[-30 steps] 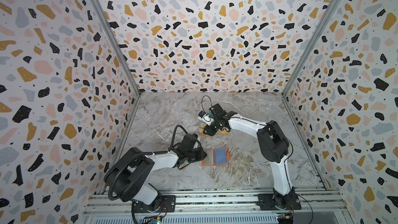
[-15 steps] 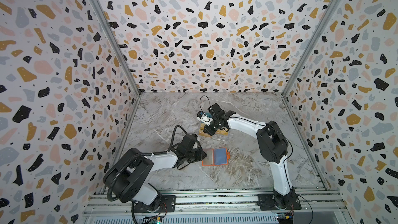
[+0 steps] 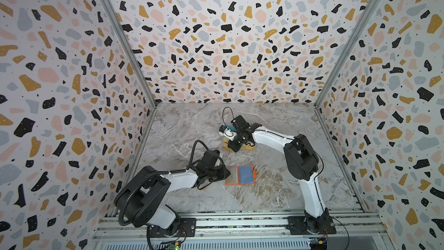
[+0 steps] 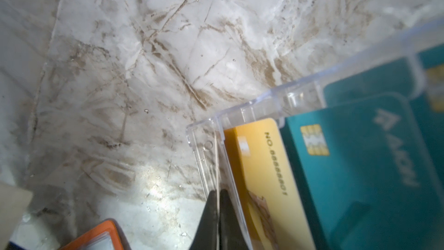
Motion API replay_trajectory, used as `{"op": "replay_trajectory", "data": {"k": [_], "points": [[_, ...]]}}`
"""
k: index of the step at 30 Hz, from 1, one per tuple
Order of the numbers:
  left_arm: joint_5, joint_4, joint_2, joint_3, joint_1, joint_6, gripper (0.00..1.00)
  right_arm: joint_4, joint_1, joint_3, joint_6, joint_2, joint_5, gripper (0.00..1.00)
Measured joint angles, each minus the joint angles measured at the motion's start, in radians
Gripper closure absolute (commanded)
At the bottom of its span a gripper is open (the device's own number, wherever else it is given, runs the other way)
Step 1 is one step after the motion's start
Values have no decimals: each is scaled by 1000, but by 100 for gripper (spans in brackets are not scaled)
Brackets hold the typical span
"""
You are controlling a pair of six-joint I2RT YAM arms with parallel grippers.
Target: Put the credit cards into the card holder
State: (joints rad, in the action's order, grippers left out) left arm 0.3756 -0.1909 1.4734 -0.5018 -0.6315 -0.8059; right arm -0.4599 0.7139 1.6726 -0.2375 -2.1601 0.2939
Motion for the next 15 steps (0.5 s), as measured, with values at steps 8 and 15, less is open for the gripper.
{"op": "replay_trajectory", "data": {"k": [8, 15], "points": [[0, 21, -11, 0, 0, 1, 80, -5, 1, 0, -14, 3, -2, 100], [-4, 39, -19, 0, 0, 1, 80, -12, 1, 1, -15, 36, -11, 100]]}}
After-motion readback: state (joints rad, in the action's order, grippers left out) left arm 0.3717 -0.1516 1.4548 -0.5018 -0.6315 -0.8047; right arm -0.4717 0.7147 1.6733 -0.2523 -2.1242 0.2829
